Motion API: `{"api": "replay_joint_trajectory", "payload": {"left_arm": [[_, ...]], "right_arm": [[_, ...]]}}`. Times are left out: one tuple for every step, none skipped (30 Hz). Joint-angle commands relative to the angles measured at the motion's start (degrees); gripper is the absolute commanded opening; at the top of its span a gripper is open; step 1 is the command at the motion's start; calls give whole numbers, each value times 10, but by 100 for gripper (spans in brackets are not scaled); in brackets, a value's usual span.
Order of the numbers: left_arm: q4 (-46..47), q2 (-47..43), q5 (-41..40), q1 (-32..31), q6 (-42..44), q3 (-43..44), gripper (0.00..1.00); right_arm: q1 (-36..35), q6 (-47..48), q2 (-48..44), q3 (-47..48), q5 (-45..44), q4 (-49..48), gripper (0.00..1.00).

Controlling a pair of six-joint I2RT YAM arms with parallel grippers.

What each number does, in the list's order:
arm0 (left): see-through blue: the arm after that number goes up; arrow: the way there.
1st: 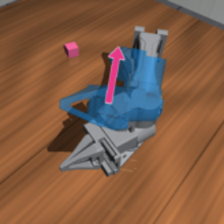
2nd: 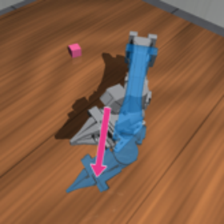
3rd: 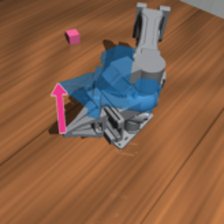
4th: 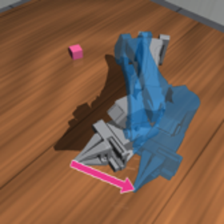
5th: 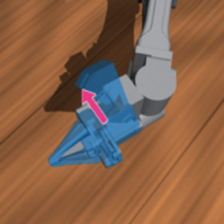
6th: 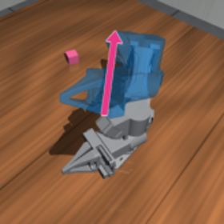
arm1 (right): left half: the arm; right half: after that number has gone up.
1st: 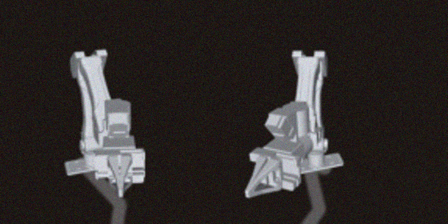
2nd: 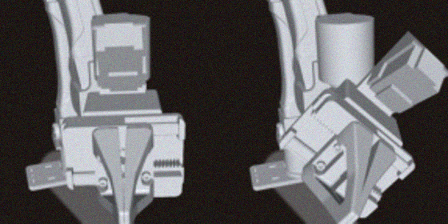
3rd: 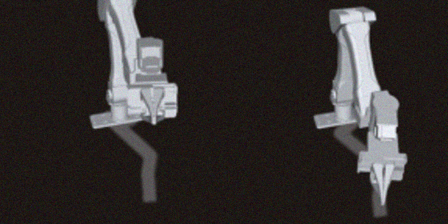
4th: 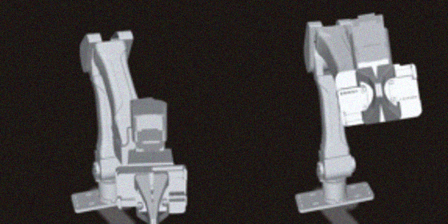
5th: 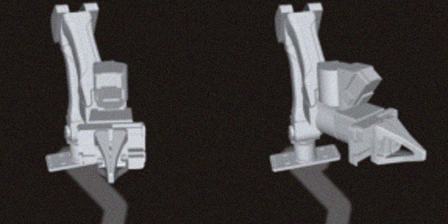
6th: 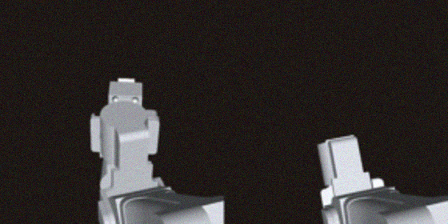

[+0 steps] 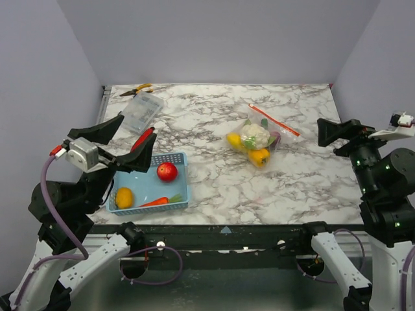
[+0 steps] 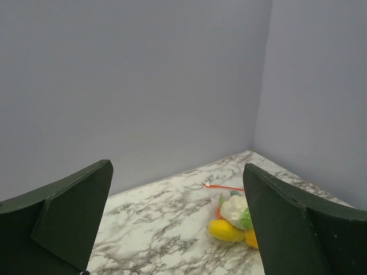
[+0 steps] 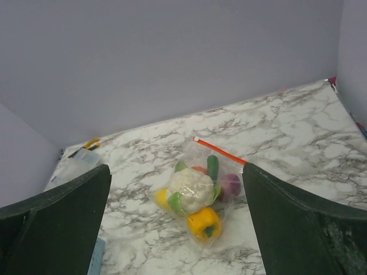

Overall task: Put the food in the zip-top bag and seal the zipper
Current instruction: Reset both arms

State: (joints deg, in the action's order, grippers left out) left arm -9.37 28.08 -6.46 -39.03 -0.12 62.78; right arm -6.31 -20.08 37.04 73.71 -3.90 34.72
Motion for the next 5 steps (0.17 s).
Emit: {"api": "replay_joint_trajectory", "payload": {"left_arm": [[-64, -19, -23, -1, -11, 26, 99], [-69, -23, -27, -1, -12, 27, 99], [-72, -27, -29, -1, -12, 27, 99], [-75, -29, -31, -1, -14, 28, 99], [-78, -31, -32, -1, -15, 30, 99]], "right_arm": [[0, -9, -38, 2, -35, 4, 100], [0, -9, -35, 0, -39, 10, 100], [0, -8, -27, 8, -50, 30, 100], [0, -10, -27, 6, -54, 33, 100], [0, -12, -36, -5, -54, 25, 100]]}}
